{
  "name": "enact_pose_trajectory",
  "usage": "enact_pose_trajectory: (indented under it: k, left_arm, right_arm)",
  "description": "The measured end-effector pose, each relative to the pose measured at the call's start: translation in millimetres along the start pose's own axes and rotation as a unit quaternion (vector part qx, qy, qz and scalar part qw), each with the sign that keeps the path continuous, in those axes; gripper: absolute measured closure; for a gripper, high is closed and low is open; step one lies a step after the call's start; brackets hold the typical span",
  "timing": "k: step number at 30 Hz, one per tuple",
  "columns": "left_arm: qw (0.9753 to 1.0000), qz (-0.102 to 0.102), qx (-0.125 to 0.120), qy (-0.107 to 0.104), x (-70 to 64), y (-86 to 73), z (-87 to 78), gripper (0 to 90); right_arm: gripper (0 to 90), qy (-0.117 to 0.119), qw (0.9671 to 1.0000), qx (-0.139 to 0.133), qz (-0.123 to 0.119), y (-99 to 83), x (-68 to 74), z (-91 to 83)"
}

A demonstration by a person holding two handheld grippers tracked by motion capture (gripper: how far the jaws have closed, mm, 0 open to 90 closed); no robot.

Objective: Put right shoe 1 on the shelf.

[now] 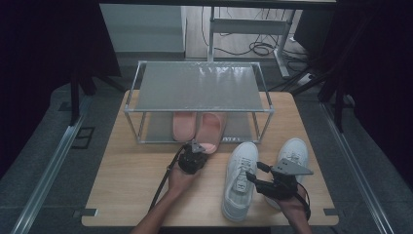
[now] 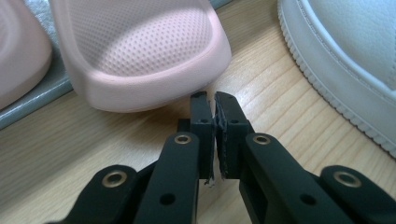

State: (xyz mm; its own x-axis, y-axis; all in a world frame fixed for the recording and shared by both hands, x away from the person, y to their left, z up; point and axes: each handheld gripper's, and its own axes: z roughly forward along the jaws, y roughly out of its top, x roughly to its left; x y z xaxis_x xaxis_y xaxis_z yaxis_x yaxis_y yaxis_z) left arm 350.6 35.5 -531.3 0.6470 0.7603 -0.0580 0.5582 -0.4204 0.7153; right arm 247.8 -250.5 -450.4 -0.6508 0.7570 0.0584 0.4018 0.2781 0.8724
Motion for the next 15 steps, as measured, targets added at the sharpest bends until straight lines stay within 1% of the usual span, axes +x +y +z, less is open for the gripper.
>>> enact_pose_trajectory:
  k: [3,6,7,14,15]
  left_arm:
    - [1.0000,-0.002,0.000,-0.001,0.1,3.4,3.8,86.7]
    - [0.9999,-0.012,-0.002,-0.001,1.4,6.6,7.7,86.7]
    - [0.9999,-0.012,0.000,0.000,2.7,8.0,8.8,86.7]
    - [0.9995,-0.030,0.000,0.004,13.1,16.5,14.8,86.7]
    - [0.9993,-0.036,0.001,0.004,15.3,17.3,15.6,86.7]
  right_arm:
    - [44.1,0.000,1.0000,0.000,0.000,0.1,0.0,-0.4]
    - [44.1,-0.001,1.0000,-0.001,0.001,0.1,-0.7,-0.7]
    - [44.1,-0.001,1.0000,-0.001,0.001,0.1,-0.8,-0.9]
    - [44.1,-0.001,1.0000,-0.003,0.001,0.5,-1.1,-2.0]
    - [44.1,-0.001,1.0000,-0.003,0.001,0.5,-1.2,-2.1]
